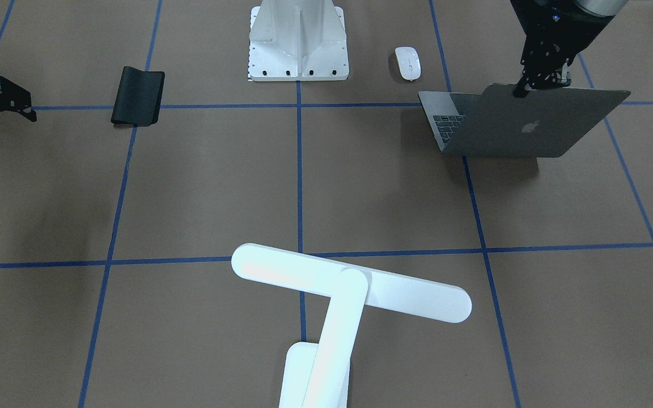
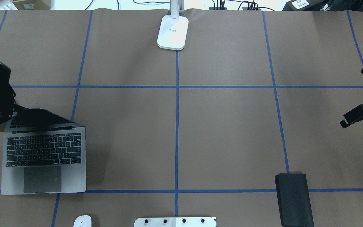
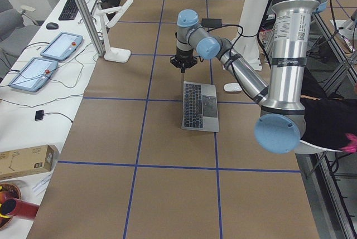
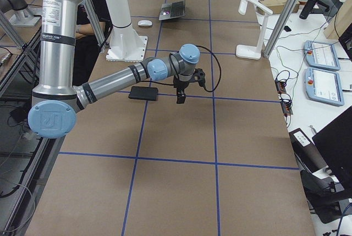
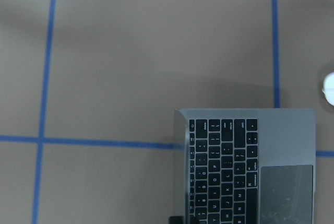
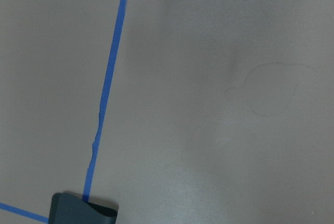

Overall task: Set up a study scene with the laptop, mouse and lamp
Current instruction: 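Grip the silver laptop with the left gripper and push it away from the robot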

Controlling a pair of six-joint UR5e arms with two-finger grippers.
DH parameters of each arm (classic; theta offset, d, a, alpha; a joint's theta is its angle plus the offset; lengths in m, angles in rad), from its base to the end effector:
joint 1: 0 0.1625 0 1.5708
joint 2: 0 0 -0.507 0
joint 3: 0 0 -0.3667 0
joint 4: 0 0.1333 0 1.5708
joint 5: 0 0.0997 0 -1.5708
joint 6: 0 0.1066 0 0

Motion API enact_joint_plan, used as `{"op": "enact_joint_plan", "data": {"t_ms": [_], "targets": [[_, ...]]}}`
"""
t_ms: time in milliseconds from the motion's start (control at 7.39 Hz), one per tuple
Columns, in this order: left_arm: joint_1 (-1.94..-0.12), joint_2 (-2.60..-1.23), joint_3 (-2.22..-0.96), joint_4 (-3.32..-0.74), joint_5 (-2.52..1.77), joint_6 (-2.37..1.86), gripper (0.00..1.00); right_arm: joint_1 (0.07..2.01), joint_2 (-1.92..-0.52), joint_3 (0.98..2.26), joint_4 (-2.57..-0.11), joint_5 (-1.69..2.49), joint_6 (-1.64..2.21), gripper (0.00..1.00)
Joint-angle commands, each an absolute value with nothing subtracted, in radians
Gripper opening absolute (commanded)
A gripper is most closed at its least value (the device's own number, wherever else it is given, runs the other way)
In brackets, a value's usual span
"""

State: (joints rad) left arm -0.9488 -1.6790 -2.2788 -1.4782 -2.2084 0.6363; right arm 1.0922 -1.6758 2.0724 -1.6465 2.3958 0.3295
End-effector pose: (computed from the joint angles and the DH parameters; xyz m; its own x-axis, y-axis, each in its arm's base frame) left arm 0.1981 -0.3962 0.3976 0.0811 0.9961 0.0346 -0.6028 0.0213 0.7976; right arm -0.1366 -0.3826 0.5623 0.6104 -0.2177 0.7616 0.2532 0.9647 0.0729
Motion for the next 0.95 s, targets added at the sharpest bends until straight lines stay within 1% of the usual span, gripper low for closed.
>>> {"op": "enact_joint_plan", "data": {"t_ms": [0, 406, 812], "targets": [[-0.948, -1.857, -2.171, -1.428, -2.201, 0.634, 0.04, 1.091, -1.669, 2.072, -1.646, 2.396, 0.334, 0.99], [-0.946, -2.027, -2.025, -1.428, -2.169, 0.632, 0.03, 1.092, -1.654, 2.068, -1.647, 2.459, 0.339, 0.99], [-0.899, -2.161, -1.929, -1.428, -2.058, 0.626, 0.02, 1.092, -1.652, 2.072, -1.647, 2.482, 0.339, 0.99]]}}
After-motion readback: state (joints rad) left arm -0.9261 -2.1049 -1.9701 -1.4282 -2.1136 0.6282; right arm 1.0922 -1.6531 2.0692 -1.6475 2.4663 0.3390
